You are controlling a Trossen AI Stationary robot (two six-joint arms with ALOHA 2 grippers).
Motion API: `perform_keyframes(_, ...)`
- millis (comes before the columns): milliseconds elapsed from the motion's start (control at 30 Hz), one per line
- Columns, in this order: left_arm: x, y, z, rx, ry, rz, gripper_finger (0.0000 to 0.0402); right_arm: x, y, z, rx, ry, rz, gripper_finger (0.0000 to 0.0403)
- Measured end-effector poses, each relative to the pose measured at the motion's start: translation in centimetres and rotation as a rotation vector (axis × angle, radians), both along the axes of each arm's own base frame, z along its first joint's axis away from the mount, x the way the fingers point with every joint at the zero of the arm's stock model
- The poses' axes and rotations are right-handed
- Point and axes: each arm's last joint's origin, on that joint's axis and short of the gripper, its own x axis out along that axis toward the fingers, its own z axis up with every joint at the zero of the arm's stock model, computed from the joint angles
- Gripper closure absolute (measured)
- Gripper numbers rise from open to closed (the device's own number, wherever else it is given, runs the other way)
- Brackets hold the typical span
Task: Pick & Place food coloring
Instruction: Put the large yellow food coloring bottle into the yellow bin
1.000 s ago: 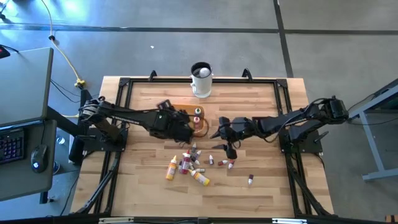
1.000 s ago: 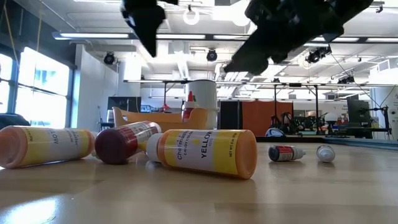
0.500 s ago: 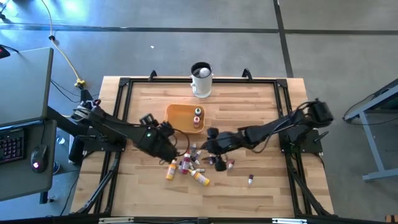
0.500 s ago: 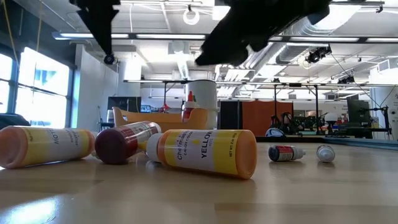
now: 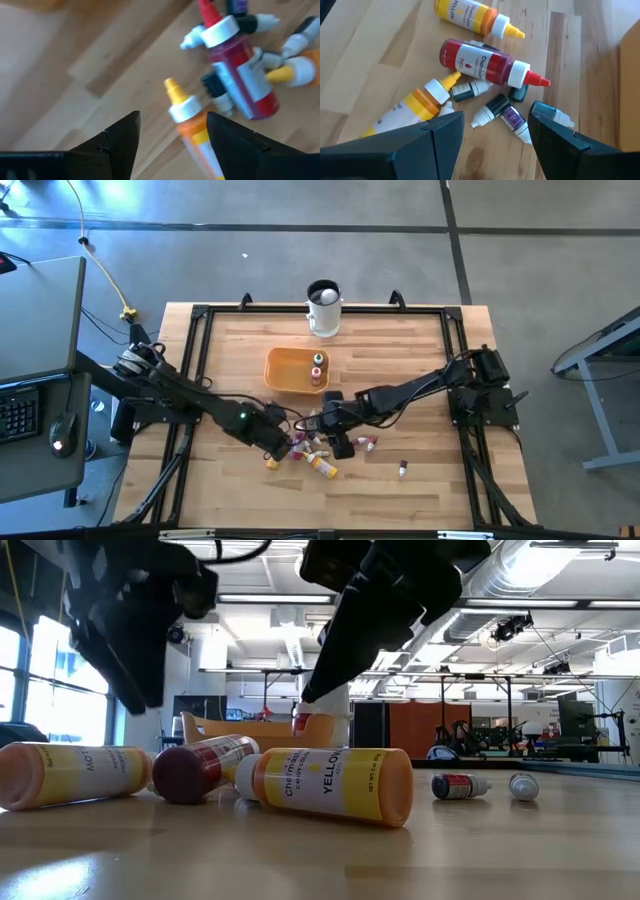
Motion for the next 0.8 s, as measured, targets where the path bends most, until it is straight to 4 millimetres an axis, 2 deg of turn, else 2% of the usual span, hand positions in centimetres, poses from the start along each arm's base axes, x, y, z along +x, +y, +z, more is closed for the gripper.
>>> perform_keyframes(133, 0.0, 0.0, -1.3, -0.059, -0.034, 0.019, 0.0177, -0.1, 0.0, -0.1, -0.003, 0.008, 0.002, 0.0187)
perform_keyframes(500, -0.5, 0.2, -3.2, -0.102, -0.054, 0.095, 0.0177, -0.2, 0.0, -0.1, -0.035, 0.013, 0.038, 0.0187)
perform_keyframes(800, -0.2, 0.1, -4.3, -0.129, -0.136, 0.11, 0.0177, -0.2, 0.0, -0.1, -0.034, 0.016, 0.037, 0.0187)
